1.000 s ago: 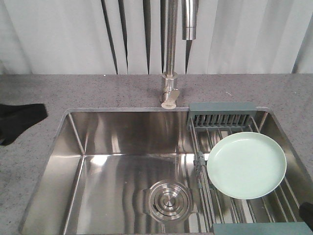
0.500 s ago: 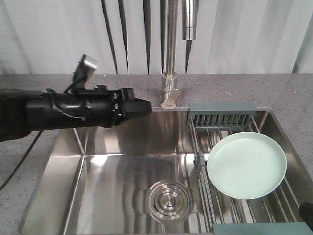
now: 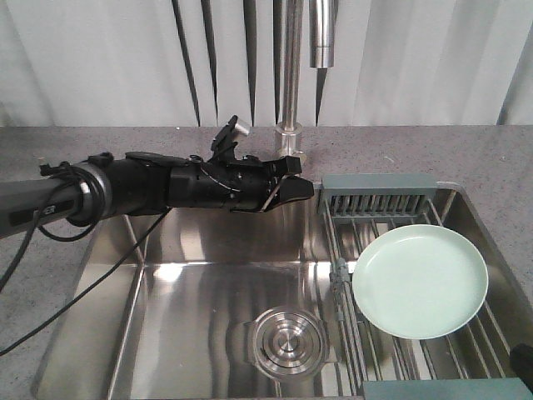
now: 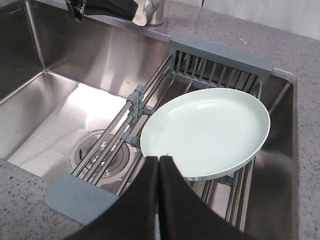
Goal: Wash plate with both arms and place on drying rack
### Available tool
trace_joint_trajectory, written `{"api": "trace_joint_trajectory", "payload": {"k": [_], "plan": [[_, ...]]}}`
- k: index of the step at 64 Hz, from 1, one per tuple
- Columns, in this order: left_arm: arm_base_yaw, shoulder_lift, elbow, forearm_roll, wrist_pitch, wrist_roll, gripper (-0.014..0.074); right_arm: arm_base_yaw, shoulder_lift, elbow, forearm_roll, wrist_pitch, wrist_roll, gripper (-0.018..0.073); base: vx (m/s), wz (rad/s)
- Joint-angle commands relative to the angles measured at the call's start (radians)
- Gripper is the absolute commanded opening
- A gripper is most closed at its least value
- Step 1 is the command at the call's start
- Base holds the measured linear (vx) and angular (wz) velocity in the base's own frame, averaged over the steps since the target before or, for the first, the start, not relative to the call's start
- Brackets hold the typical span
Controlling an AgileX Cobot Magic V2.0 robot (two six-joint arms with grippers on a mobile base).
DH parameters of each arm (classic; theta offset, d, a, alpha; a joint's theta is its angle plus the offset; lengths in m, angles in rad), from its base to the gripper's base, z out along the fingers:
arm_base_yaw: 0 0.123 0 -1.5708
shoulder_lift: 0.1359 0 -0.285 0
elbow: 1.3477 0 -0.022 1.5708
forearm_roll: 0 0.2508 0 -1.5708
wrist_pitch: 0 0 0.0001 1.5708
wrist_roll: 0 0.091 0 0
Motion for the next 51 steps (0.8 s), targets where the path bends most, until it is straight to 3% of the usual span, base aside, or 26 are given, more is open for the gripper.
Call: {"api": "trace_joint_trajectory", "payload": {"k": [1,22,37,51], "plan": [[-0.007,-0.011,-0.09,-0.099,0.027,-0.016,-0.0006,-0.003,0.008,-0.026,0.02,-0.068,-0.001,-0.0008,0.0,0.0],[-0.007,0.058,-0.219,-0.099,-0.013,-0.032,-0.0006,-0.003,0.008,-0.026,0.02,-0.068,-0.001,-0.0008,0.0,0.0],[-0.003,0.061,-0.27,-0.099,-0.116,-0.075,-0.0006,-0.003,0.008,-0.026,0.02,-0.068,-0.001,-0.0008,0.0,0.0],[0.024,0.069,-0.309,-0.099,-0.09,-0.086,-0.0006,-0.003,0.008,-0.026,0.016,-0.068,-0.001,-0.0008,0.0,0.0]]}}
